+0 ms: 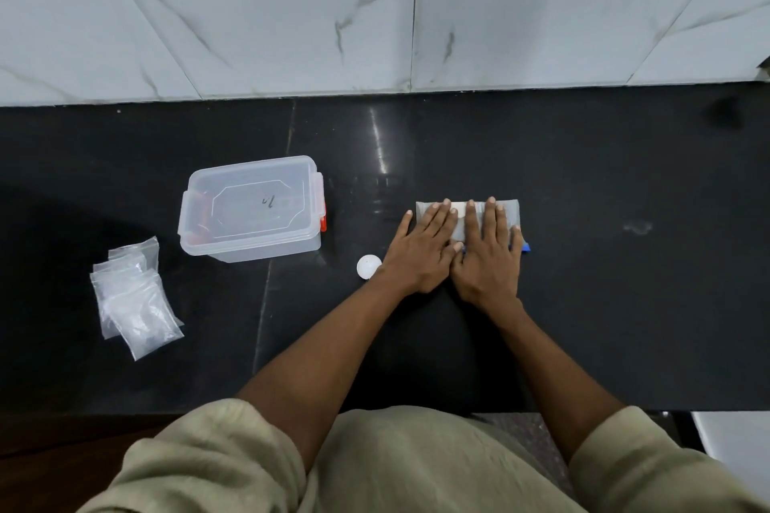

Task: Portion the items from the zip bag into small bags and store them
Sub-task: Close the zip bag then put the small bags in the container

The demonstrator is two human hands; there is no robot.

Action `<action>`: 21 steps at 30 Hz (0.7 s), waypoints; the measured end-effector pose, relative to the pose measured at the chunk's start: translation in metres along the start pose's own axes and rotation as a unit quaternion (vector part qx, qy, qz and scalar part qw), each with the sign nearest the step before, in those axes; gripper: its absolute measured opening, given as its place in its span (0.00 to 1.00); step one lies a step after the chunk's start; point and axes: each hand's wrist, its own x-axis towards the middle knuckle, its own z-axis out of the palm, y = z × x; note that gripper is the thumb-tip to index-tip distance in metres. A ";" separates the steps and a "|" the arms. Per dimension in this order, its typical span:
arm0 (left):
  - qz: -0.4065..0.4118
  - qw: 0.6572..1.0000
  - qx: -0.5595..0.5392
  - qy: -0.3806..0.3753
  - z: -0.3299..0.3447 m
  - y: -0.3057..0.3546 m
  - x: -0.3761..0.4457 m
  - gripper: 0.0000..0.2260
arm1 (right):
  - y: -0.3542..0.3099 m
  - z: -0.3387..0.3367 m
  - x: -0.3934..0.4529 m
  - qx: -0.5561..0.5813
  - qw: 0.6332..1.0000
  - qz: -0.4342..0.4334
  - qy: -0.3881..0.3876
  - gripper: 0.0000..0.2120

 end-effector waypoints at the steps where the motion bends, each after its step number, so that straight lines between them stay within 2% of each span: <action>1: -0.003 1.000 -0.002 -0.011 -0.002 0.000 0.001 0.28 | 0.001 0.001 0.001 -0.003 1.000 0.000 -0.002 0.35; 7: -0.007 0.998 -0.041 -0.055 -0.018 -0.003 0.005 0.27 | 0.004 -0.003 0.003 0.001 0.999 -0.009 -0.042 0.33; 9: -0.002 0.998 -0.056 0.000 -0.024 -0.004 -0.002 0.28 | 0.005 -0.005 -0.002 0.001 0.999 -0.032 -0.004 0.32; 11: -0.007 0.993 -0.081 0.089 -0.024 -0.005 -0.014 0.27 | -0.002 -0.008 -0.012 0.005 0.997 -0.055 0.055 0.31; 14: -0.040 0.968 -0.143 0.203 -0.022 -0.005 -0.038 0.22 | -0.024 -0.018 -0.025 0.056 0.987 -0.063 0.138 0.28; 16: -0.069 0.946 -0.166 0.268 -0.022 -0.009 -0.058 0.16 | -0.043 -0.023 -0.038 0.121 0.975 -0.076 0.169 0.21; 18: -0.110 0.924 -0.168 0.326 -0.019 -0.014 -0.079 0.12 | -0.064 -0.023 -0.055 0.187 0.967 -0.099 0.146 0.14; 21: -0.218 0.889 -0.199 0.350 -0.010 -0.022 -0.105 0.08 | -0.093 -0.017 -0.073 0.205 0.974 -0.091 0.027 0.12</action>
